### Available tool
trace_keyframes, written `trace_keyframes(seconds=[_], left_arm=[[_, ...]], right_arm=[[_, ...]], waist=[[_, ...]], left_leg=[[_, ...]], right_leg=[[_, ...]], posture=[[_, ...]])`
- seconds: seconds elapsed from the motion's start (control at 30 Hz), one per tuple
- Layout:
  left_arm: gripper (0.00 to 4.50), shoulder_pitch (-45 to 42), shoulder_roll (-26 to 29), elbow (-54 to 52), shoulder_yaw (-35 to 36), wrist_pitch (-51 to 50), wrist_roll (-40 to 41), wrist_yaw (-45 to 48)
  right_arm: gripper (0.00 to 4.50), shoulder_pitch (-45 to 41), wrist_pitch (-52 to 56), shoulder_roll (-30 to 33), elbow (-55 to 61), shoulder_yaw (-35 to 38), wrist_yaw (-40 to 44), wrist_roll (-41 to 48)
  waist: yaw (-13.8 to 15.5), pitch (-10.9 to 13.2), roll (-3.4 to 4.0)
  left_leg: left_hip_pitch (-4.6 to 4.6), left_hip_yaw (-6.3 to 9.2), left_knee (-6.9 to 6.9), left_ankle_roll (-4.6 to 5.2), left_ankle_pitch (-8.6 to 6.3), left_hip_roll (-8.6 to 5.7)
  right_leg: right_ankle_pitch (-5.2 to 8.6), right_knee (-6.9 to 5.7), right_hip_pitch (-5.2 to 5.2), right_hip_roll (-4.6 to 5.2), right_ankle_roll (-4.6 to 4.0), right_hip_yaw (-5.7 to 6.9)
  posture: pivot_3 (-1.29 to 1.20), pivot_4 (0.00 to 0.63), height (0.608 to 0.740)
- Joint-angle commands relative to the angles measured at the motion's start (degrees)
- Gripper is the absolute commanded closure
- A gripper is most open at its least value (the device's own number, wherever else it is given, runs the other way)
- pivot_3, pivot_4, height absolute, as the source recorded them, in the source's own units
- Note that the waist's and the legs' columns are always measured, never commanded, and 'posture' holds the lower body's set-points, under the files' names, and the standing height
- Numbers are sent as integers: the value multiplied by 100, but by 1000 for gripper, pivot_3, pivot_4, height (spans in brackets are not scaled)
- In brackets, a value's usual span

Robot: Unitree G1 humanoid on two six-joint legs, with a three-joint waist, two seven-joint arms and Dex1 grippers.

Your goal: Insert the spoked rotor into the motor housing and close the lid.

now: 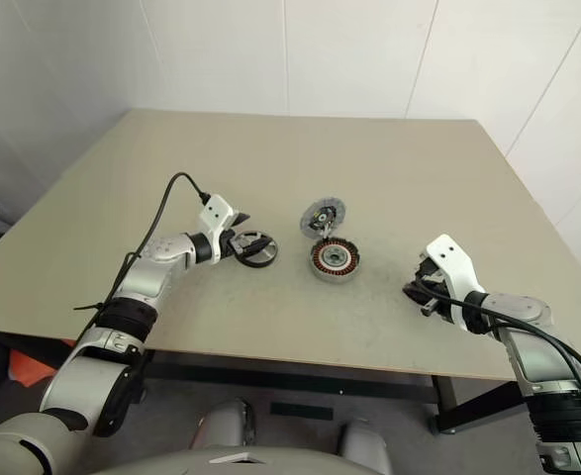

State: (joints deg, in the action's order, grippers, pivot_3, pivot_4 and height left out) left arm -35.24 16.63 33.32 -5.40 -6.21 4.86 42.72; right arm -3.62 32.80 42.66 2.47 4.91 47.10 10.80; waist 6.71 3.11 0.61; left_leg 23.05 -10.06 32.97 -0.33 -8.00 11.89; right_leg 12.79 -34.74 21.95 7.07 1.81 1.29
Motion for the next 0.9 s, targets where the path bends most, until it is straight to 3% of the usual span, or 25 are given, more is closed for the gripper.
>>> trace_keyframes(seconds=[0.03,0.37,0.53,0.67,0.9], left_arm=[[0,-161,48,-149,75,111,7,-28],[0,-174,42,-130,68,118,-2,-43],[0,-181,36,-102,54,129,-11,-45],[0,-206,43,-85,64,126,-12,-56],[0,-184,73,-112,103,116,-5,-105]], right_arm=[[3869,-66,38,-11,-108,-103,-62,-44],[3869,-452,-94,-44,86,-181,-234,-75],[3869,-1067,62,-216,457,-276,-290,40],[3869,-1583,235,-407,654,-524,-244,107],[3869,-2111,437,-767,729,-1198,-81,98]], waist=[[-4,0,-1],[-117,2,0],[-112,2,6],[-94,1,7],[-51,1,8]], left_leg=[[0,0,0,0,0,0],[10,3,-2,0,0,-2],[15,-2,-18,-2,1,-2],[17,-5,-23,-5,3,-2],[56,-6,-29,-10,-4,-1]], right_leg=[[0,0,0,0,0,0],[0,1,14,1,1,-1],[-1,0,26,2,-2,-2],[-28,-5,25,2,-47,-1],[-27,-1,50,2,-48,4]], posture=[[0,0,740],[0,0,740],[0,0,740],[0,0,740],[0,0,740]])
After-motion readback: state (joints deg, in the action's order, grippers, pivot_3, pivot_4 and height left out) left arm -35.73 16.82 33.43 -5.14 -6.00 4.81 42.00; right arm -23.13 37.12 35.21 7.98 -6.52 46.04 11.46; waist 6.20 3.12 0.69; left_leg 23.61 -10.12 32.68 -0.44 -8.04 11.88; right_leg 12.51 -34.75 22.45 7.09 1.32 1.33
